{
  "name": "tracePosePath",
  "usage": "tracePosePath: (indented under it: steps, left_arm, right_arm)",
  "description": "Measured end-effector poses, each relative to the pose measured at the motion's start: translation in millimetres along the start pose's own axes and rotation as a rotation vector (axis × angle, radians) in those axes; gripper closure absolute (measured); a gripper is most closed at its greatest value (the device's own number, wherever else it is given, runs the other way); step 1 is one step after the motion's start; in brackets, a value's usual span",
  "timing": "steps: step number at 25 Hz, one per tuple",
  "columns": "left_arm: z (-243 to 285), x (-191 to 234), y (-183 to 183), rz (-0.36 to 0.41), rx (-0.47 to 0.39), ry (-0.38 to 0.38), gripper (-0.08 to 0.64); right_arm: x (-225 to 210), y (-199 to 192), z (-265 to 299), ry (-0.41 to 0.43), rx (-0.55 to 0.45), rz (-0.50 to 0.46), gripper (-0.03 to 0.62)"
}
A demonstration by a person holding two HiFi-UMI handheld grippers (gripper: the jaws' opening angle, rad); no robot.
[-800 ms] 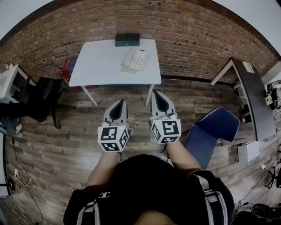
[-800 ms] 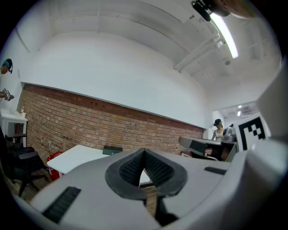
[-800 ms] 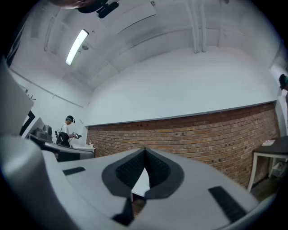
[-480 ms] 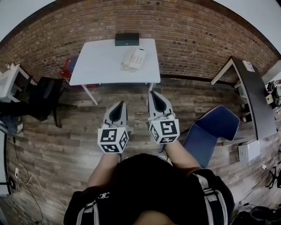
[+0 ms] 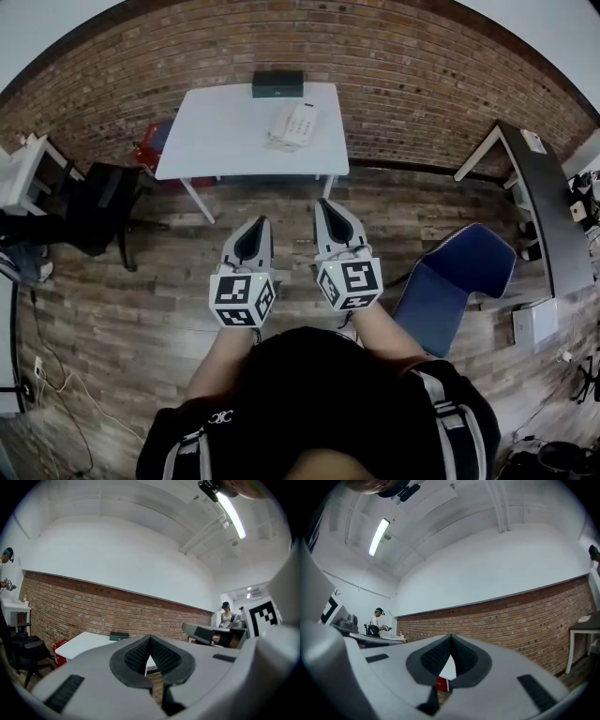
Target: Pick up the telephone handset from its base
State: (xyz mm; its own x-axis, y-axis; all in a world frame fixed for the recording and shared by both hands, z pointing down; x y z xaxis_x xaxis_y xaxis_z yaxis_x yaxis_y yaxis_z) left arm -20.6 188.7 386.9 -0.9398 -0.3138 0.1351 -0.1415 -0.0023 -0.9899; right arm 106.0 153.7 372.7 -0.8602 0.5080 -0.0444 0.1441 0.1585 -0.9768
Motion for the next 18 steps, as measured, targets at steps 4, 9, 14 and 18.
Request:
tracePosePath:
  steps: [4, 9, 14, 18]
  left_arm:
    - [-5.9, 15.4, 3.1, 0.005, -0.007, -0.004, 0.558]
    - [-14.4, 35.8, 3.5, 0.008, -0.011, -0.014, 0.558]
    - [-21.5, 46.1, 5.7, 0.015, -0.029, -0.025, 0.558]
    - [-19.4, 53.2, 10.2, 0.021, -0.045, -0.023, 0.558]
  right_arm:
    - [15.5, -1.5, 7.0, -0.001, -0.006, -0.007, 0.594]
    - [31.6, -4.5, 13.7, -0.014, -0.015, -0.008, 0.594]
    - [46.4, -9.1, 18.1, -0.009, -0.011, -0.029, 0.594]
    - [47.2, -5.5, 23.4, -0.011, -0.022, -0.038, 0.594]
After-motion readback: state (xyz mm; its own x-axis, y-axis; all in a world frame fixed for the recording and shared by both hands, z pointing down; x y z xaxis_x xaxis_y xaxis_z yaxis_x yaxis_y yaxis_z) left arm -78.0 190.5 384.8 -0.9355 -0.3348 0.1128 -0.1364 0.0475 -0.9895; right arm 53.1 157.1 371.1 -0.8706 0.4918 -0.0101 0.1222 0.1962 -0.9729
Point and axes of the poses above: the fingertips, and each gripper's own axes: z forward along the fingers, x to its left, y out of its top, the point moved 3 cm from there along -z, backward along the fingers, and after that the axes turned 8 degrees about -x, right-handed, at the moved point
